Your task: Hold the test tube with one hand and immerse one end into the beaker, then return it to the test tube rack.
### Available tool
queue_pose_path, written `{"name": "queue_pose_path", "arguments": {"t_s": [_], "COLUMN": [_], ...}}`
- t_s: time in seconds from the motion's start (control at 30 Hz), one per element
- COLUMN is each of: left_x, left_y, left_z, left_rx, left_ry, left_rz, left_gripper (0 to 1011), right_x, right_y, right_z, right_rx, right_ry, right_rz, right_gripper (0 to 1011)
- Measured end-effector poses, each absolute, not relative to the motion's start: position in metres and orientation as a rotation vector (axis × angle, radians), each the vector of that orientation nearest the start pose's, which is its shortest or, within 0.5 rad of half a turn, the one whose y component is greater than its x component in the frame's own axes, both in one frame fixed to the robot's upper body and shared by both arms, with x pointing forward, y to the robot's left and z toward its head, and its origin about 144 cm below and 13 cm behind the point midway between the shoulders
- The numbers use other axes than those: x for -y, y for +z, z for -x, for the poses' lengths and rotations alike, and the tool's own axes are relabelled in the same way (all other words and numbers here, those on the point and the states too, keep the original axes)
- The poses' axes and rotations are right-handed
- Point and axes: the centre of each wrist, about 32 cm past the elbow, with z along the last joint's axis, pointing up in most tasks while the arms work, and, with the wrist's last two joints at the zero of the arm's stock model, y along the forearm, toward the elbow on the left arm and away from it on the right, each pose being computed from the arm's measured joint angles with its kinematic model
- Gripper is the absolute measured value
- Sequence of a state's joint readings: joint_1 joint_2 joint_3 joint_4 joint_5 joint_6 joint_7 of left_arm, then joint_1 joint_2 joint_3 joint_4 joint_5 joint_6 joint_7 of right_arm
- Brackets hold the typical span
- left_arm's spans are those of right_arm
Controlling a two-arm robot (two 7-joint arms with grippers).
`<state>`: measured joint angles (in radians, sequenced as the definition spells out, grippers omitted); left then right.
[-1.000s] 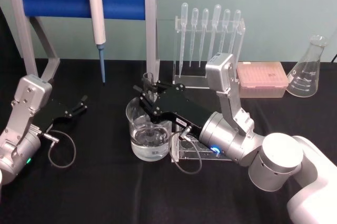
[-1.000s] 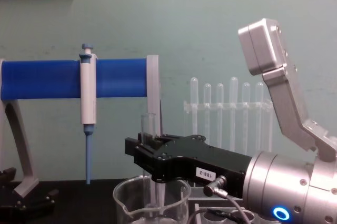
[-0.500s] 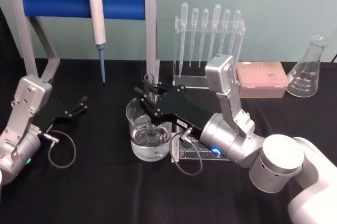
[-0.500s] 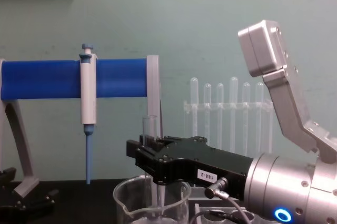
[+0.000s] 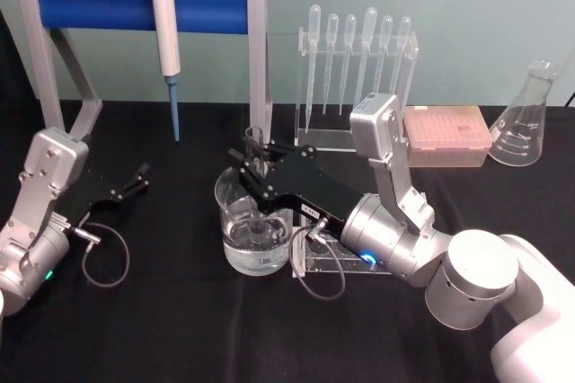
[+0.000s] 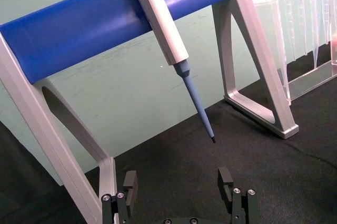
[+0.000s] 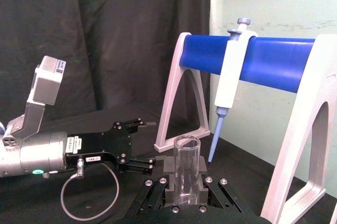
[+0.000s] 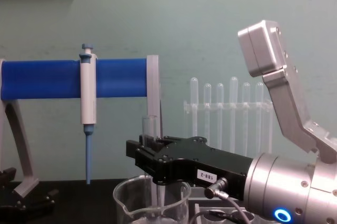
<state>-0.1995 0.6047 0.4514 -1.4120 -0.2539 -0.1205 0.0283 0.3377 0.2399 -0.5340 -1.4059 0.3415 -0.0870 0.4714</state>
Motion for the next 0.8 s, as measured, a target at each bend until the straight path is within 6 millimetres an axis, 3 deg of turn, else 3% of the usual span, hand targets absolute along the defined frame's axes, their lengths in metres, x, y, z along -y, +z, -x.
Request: {"name": "queue_pose_path", "arguments": {"t_s": [0.8], "left_x": [-0.3097], "left_y": [1.1398], "left_z": [-0.4886], "left_rx": [0.285], "left_ry": [1.248], "left_rz": [-0.304], "left_gripper": [1000], "right_x": [0.1510], "right_y": [1.1752], "right_z": [-0.5189], "right_rx": [0.096], "right_ry": [-0.632], "right_rz": [-0.056], "right_gripper": [224]}}
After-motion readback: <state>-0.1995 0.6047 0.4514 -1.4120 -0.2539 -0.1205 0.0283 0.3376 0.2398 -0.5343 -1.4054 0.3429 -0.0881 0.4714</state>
